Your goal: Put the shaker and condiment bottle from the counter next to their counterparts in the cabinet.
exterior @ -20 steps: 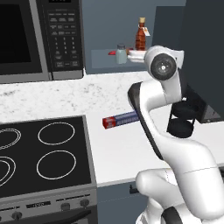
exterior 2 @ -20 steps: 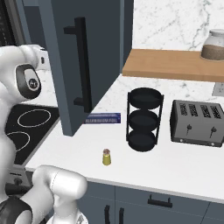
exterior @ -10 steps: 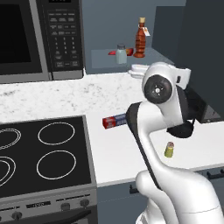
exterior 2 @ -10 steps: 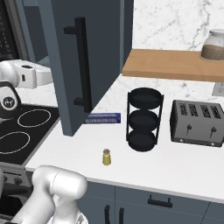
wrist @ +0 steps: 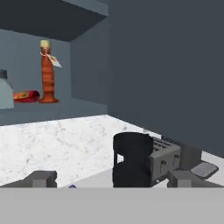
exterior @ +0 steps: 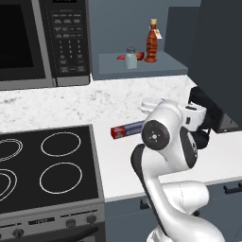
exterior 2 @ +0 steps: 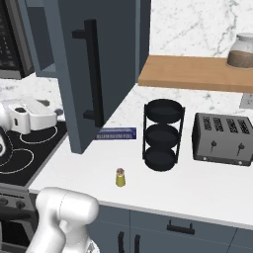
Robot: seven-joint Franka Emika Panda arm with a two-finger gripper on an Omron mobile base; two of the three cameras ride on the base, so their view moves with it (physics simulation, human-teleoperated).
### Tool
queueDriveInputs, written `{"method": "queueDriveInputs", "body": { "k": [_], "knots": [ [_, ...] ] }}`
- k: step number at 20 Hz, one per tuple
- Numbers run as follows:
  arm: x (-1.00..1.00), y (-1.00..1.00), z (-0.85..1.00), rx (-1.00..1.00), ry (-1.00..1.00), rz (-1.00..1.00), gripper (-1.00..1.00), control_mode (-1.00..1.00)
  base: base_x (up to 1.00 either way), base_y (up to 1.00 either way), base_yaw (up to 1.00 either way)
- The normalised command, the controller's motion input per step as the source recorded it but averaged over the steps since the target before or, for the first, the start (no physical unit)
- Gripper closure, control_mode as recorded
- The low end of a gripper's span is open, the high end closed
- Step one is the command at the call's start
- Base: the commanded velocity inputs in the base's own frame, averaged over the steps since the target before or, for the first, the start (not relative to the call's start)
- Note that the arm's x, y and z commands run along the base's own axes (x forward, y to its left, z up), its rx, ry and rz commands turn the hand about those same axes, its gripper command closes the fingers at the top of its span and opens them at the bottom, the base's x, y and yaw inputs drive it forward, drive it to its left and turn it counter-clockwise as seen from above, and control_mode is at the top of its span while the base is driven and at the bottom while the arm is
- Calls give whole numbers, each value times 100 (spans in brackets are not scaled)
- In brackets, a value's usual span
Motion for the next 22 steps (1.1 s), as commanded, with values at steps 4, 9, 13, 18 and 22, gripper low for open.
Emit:
{"method": "queueDriveInputs", "body": {
  "k": [4,9,13,18,22],
  "knots": [
    [-20,-7,-52,1,0,-18,-100,-100,0,0,0],
    [-5,-22,-53,2,0,-25,-100,-100,0,0,0],
    [-13,-27,-60,0,-2,-24,-100,-100,0,0,0],
    [-11,-19,-45,3,1,-18,-100,-100,0,0,0],
    [-2,-44,-44,5,0,-15,-100,-100,0,0,0]
  ]
}}
